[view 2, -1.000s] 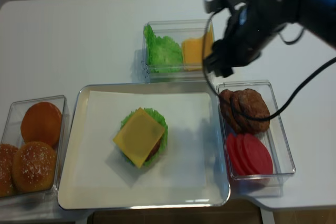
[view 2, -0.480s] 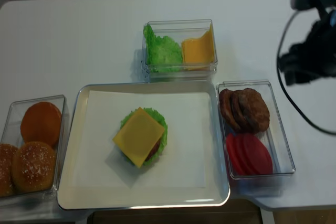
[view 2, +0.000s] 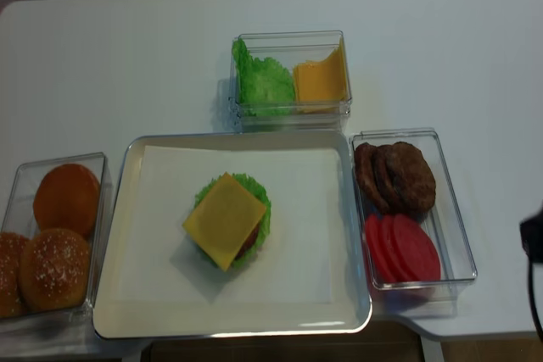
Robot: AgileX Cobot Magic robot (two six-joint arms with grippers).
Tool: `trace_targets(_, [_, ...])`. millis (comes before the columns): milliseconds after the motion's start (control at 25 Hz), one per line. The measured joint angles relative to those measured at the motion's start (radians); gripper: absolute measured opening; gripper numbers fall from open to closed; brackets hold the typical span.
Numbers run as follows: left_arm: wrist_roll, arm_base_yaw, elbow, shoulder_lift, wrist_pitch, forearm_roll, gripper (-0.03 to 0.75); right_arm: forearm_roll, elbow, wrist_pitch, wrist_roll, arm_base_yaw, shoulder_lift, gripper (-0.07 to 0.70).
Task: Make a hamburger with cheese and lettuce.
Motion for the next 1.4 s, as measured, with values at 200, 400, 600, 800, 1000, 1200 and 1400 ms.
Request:
trace_targets(200, [0.000, 0.000, 0.000, 0.000, 0.000, 0.000, 0.382, 0.000, 0.078, 0.064, 0.004, 0.000, -0.218, 0.377])
trace_targets(400, [0.000, 0.000, 0.000, 0.000, 0.000, 0.000, 0.382, 0.000, 0.124, 0.108, 0.008, 0.000, -0.431, 0.377])
trace_targets(600, [0.000, 0.000, 0.000, 0.000, 0.000, 0.000, 0.382, 0.000, 0.140, 0.145, 0.010, 0.000, -0.612, 0.377])
trace_targets(800, [0.000, 0.000, 0.000, 0.000, 0.000, 0.000, 0.382, 0.000, 0.174, 0.152, 0.010, 0.000, -0.751, 0.377])
trace_targets(1000, [0.000, 0.000, 0.000, 0.000, 0.000, 0.000, 0.382, -0.003, 0.205, 0.159, 0.012, 0.000, -0.833, 0.377])
trace_targets(1200, [0.000, 0.000, 0.000, 0.000, 0.000, 0.000, 0.382, -0.015, 0.253, 0.159, 0.032, 0.000, -0.835, 0.377])
trace_targets(1400, [0.000, 0.000, 0.000, 0.000, 0.000, 0.000, 0.382, -0.023, 0.315, 0.125, 0.034, 0.000, -0.835, 0.377])
